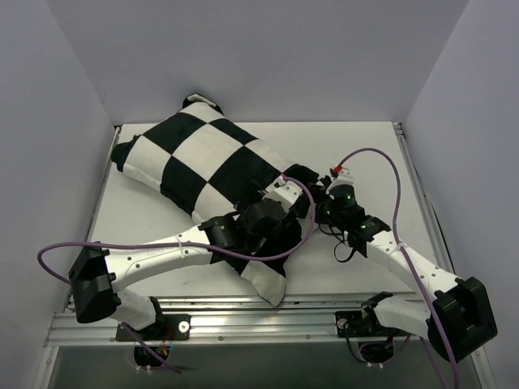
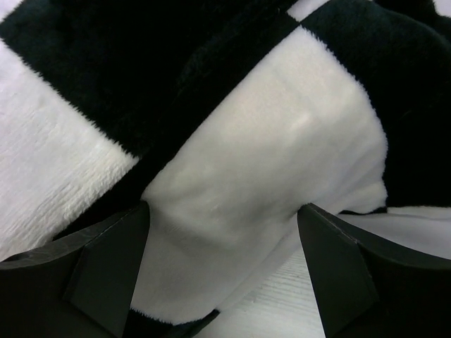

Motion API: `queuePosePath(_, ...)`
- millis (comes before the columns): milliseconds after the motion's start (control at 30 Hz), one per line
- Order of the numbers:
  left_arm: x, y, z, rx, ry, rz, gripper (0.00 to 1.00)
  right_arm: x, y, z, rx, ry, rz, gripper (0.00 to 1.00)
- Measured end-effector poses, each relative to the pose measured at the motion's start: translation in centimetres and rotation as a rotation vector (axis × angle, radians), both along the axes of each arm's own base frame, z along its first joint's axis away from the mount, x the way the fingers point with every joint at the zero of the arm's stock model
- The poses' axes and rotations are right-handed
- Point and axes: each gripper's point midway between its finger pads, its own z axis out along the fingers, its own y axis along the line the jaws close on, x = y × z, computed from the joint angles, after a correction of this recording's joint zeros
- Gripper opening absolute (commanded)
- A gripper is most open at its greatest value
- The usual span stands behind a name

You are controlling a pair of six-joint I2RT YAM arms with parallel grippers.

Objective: Remove the pillowcase from the pillow

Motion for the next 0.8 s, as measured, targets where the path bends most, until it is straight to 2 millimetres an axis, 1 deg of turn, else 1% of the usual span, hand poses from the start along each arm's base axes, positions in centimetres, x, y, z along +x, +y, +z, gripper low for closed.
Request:
queuePosePath(133,0.7,0.4,0.6,-0.012,-0.026,0.036,0.97,0.2,0.1,-2.0,0.036,0.043,0.008,0.80)
queuePosePath(267,1.5,1.1,0.7,-0.012,-0.034,0.068,0.97,0.4,-0.3,-3.0,0.082,0.072,-0.001,0.79)
queuePosePath(400,1.7,1.3,0.7,-0.017,-0.031,0.076,0.97,0.6,-0.6,-3.5,0.117,0.089,-0.001,0.79)
queuePosePath(533,1.6,0.9,0.7,-0.027,-0.022,0.059,0.97,0.6,-0.3,-3.9,0.144,0.101,0.011,0.78)
queuePosePath(700,1.6,-0.3,0.6,-0.041,-0.003,0.028,0.97,0.6,-0.2,-3.9,0.157,0.103,0.016,0.77)
queuePosePath(800,1.6,-0.9,0.0,-0.039,0.013,0.018,0.97,0.6,-0.2,-3.8,0.159,0.099,0.016,0.77)
